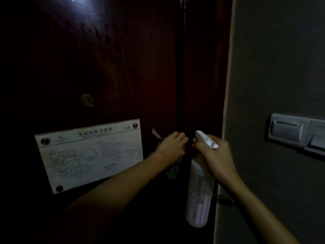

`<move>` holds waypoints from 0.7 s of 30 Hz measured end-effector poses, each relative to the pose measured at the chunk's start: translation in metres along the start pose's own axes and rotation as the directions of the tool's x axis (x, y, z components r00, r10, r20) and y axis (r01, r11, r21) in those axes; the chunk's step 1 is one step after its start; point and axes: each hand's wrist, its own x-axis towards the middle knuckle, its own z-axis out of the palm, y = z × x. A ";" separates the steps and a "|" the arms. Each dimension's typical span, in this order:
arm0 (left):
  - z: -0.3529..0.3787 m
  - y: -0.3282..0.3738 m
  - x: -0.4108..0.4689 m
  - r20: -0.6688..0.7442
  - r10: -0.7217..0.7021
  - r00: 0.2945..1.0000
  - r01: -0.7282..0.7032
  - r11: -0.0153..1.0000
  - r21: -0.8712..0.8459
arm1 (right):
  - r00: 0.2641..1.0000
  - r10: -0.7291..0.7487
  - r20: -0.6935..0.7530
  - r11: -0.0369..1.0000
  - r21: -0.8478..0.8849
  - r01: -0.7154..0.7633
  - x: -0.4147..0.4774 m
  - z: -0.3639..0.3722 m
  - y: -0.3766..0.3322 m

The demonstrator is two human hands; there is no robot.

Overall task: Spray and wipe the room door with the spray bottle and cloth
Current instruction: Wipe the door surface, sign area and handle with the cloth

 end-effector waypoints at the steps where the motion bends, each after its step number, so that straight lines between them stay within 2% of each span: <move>1: 0.002 0.003 0.000 0.018 0.007 1.000 -0.007 1.000 -0.005 | 1.000 0.004 0.003 1.000 0.009 -0.004 -0.003 -0.006 0.002; 3: 0.000 -0.002 0.004 -0.005 -0.016 1.000 0.016 1.000 -0.020 | 1.000 0.017 0.012 0.999 0.033 -0.017 -0.004 -0.016 0.005; 6: -0.019 -0.037 0.019 -0.126 -0.151 0.981 0.145 0.988 -0.053 | 1.000 0.009 -0.025 1.000 0.024 -0.009 0.001 -0.026 0.007; 8: -0.042 -0.074 0.035 -0.212 -0.281 0.936 0.263 0.959 -0.110 | 0.999 0.001 -0.052 1.000 -0.005 -0.001 0.006 -0.030 0.009; 11: -0.085 -0.136 0.058 -0.301 -0.469 0.830 0.436 0.883 -0.174 | 0.997 -0.009 -0.080 1.000 -0.022 0.007 0.016 -0.036 0.011; 16: -0.124 -0.201 0.082 -0.341 -0.569 0.748 0.530 0.822 -0.207 | 0.993 -0.028 -0.116 0.999 -0.019 0.026 0.033 -0.044 0.013; 18: -0.125 -0.201 0.085 -0.350 -0.561 0.750 0.539 0.825 -0.169 | 0.993 -0.031 -0.110 0.999 -0.013 0.029 0.035 -0.045 0.016; 21: -0.114 -0.182 0.075 -0.306 -0.433 0.848 0.415 0.901 -0.126 | 0.994 -0.020 -0.106 1.000 -0.008 0.020 0.032 -0.044 0.025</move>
